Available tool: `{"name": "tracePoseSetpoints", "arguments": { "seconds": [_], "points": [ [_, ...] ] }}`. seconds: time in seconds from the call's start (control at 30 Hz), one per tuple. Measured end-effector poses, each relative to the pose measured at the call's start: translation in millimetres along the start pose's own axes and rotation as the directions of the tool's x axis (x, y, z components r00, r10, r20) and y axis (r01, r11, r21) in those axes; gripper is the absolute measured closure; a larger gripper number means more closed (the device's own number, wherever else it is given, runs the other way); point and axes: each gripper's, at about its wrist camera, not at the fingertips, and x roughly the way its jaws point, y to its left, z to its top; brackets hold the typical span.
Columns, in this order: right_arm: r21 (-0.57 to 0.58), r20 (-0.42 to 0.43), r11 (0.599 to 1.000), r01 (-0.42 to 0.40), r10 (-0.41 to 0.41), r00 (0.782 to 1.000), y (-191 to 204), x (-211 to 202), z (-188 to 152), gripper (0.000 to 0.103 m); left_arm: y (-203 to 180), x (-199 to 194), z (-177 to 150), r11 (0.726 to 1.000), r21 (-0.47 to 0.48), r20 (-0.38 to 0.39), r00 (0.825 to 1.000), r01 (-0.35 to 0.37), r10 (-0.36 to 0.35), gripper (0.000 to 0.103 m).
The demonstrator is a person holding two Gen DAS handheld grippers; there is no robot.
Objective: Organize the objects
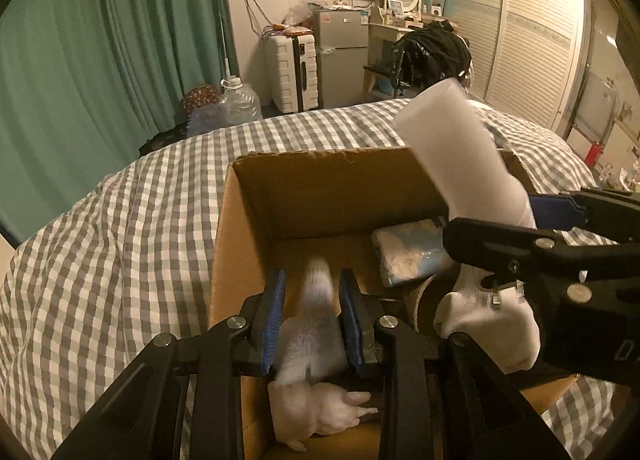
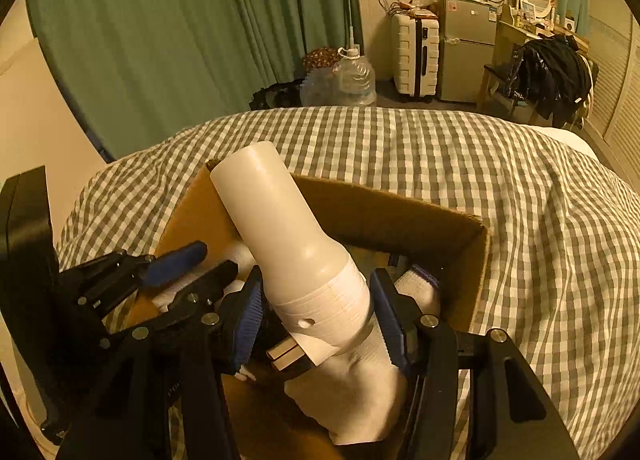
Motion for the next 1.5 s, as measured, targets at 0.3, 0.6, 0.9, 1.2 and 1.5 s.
{"name": "tracePoseSetpoints", "arguments": {
  "seconds": [0.3,0.6,0.9,1.2,1.5],
  "points": [
    [0.02,0.065,1.0,0.007,-0.008,0.998,1.1,-21.6,6.2,0.029,-0.7,-19.1,6.3,1.0,-0.015,0.037,0.999,0.012,-0.012,0.024],
    [0.029,0.188,0.998,0.052,-0.056,0.98,12.2,-82.5,13.5,0.015,2.8,-74.3,19.1,0.999,-0.033,0.112,0.994,0.005,-0.001,0.012],
    [0.031,0.331,0.995,0.094,-0.099,0.938,31.3,-179.2,4.5,0.009,3.1,-175.4,27.7,0.998,-0.036,0.264,0.963,-0.048,0.056,0.005],
    [0.014,0.483,0.985,0.169,-0.155,0.862,54.7,-279.4,-35.5,0.003,-9.0,-284.9,16.1,0.997,-0.034,0.425,0.901,-0.075,0.082,0.001],
    [0.025,0.586,0.974,0.224,-0.195,0.786,69.3,-331.9,-95.1,0.002,-15.2,-352.7,-27.2,0.993,-0.054,0.566,0.816,-0.106,0.118,0.0]
  ]
}}
